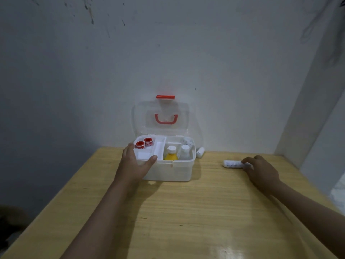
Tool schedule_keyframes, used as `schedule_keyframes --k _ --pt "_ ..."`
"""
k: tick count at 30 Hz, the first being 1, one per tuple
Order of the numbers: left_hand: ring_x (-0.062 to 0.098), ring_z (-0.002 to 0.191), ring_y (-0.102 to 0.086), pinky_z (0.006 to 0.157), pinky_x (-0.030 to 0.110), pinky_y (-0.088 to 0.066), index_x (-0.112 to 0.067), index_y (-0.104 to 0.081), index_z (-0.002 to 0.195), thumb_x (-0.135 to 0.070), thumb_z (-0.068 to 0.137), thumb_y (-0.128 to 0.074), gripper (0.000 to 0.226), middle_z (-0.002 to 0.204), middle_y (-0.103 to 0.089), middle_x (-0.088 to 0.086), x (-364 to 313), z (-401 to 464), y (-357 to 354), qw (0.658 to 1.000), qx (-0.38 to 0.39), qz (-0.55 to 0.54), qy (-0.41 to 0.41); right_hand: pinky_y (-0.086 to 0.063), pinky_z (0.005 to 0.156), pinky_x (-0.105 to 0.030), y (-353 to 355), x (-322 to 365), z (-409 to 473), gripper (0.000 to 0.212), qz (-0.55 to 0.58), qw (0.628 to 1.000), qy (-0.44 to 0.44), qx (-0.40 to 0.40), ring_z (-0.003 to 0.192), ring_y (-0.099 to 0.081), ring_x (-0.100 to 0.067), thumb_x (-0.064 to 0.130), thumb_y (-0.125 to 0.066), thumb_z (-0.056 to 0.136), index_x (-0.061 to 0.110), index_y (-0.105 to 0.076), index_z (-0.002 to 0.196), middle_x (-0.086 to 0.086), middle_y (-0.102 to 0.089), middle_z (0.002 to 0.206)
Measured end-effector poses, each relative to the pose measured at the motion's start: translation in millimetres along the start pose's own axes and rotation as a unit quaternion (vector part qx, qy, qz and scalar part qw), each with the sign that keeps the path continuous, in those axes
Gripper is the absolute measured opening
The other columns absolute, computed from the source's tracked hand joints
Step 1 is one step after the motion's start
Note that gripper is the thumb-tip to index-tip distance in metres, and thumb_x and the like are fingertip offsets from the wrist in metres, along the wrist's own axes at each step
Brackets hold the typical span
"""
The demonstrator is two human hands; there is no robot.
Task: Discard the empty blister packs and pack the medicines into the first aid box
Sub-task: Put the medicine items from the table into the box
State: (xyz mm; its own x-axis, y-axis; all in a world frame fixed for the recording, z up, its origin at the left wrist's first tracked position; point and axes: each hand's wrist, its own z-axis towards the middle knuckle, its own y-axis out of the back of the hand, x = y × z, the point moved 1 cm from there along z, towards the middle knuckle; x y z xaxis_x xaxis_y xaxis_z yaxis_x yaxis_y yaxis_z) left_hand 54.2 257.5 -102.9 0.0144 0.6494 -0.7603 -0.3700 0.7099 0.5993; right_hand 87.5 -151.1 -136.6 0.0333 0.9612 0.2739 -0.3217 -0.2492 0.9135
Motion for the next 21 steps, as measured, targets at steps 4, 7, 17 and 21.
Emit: schedule_keyframes --k 4,7,17,21 --pt "0.028 0.135 -0.035 0.098 0.042 -0.044 -0.019 -0.020 0.147 -0.058 0.072 -0.068 0.097 0.153 -0.025 0.004 -0.3 -0.1 0.2 1.000 -0.001 0.000 0.001 -0.047 0.063 -0.034 -2.3 3.8 3.6 0.015 0.025 0.999 -0.006 -0.020 0.080 -0.058 -0.025 0.025 -0.053 0.091 0.025 -0.064 0.100 -0.007 -0.058 0.096" --pt "0.028 0.134 -0.036 0.098 0.042 -0.044 -0.019 -0.020 0.147 -0.058 0.072 -0.068 0.097 0.153 -0.026 0.004 -0.4 -0.3 0.0 1.000 -0.002 -0.002 -0.001 -0.049 0.067 -0.036 -5.0 5.7 5.1 0.019 0.037 0.999 0.002 -0.013 0.084 -0.059 -0.024 0.024 -0.053 0.091 0.026 -0.064 0.107 -0.005 -0.058 0.096" --pt "0.027 0.133 -0.038 0.096 0.042 -0.045 -0.020 -0.021 0.146 -0.058 0.071 -0.068 0.097 0.152 -0.027 0.003 1.9 0.1 0.3 1.000 -0.001 -0.019 -0.008 -0.042 0.067 -0.025 40.3 60.0 16.8 0.016 0.154 0.976 0.099 -0.116 0.066 -0.060 -0.021 0.013 -0.067 0.084 0.011 -0.073 0.098 -0.010 -0.061 0.082" --pt "0.026 0.132 -0.039 0.095 0.040 -0.046 -0.021 -0.021 0.146 -0.059 0.070 -0.069 0.097 0.151 -0.028 0.002 1.9 0.1 0.3 1.000 -0.003 -0.027 -0.009 -0.041 0.064 -0.013 66.6 123.9 26.8 0.018 0.198 0.955 0.192 -0.112 0.071 -0.059 -0.015 0.009 -0.067 0.084 0.012 -0.072 0.100 -0.005 -0.058 0.089"
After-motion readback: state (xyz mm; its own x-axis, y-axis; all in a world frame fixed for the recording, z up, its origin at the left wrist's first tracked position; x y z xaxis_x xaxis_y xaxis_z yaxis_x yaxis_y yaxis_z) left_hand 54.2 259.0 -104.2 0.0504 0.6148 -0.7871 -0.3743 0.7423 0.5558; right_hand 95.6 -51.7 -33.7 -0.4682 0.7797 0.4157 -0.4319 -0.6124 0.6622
